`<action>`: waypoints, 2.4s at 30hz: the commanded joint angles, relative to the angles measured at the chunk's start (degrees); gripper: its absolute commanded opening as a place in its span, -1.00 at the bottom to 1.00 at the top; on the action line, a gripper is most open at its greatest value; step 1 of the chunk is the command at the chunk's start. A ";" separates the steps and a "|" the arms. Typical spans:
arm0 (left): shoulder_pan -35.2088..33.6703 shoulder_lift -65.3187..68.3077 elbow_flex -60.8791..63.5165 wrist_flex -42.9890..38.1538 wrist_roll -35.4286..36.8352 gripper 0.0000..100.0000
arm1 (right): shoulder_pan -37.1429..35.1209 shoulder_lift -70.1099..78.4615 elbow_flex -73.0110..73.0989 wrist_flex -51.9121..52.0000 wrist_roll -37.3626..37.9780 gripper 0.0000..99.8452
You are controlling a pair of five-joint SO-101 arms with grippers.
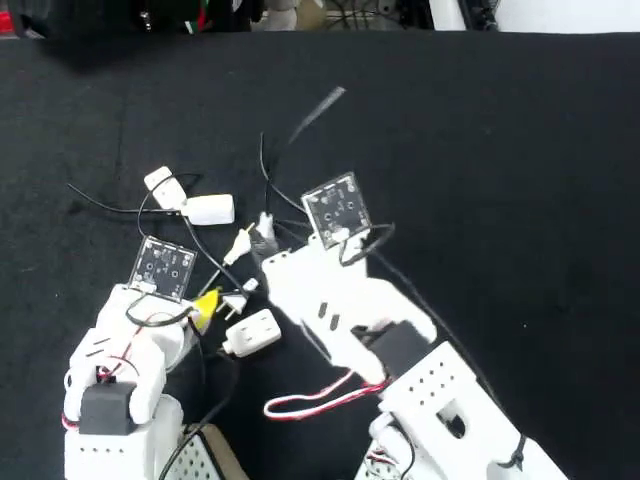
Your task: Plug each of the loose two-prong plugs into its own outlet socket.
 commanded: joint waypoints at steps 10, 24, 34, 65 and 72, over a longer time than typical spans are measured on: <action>5.14 -0.18 -4.26 -0.18 9.05 -0.42 | -9.93 -1.01 3.38 -3.96 -2.81 -0.98; -0.40 -0.18 -2.15 -5.01 10.37 -0.42 | -11.78 -0.92 -1.01 8.79 -2.81 -0.98; -1.01 -0.09 -1.80 1.05 2.81 -0.43 | -3.78 0.84 -5.76 14.86 -2.81 -0.98; -19.03 0.00 10.51 4.66 -17.58 -0.43 | -4.48 31.43 -9.98 17.49 -4.57 -0.98; -19.03 0.00 10.51 4.66 -17.58 -0.43 | -4.40 30.55 -13.32 24.62 -4.92 -0.98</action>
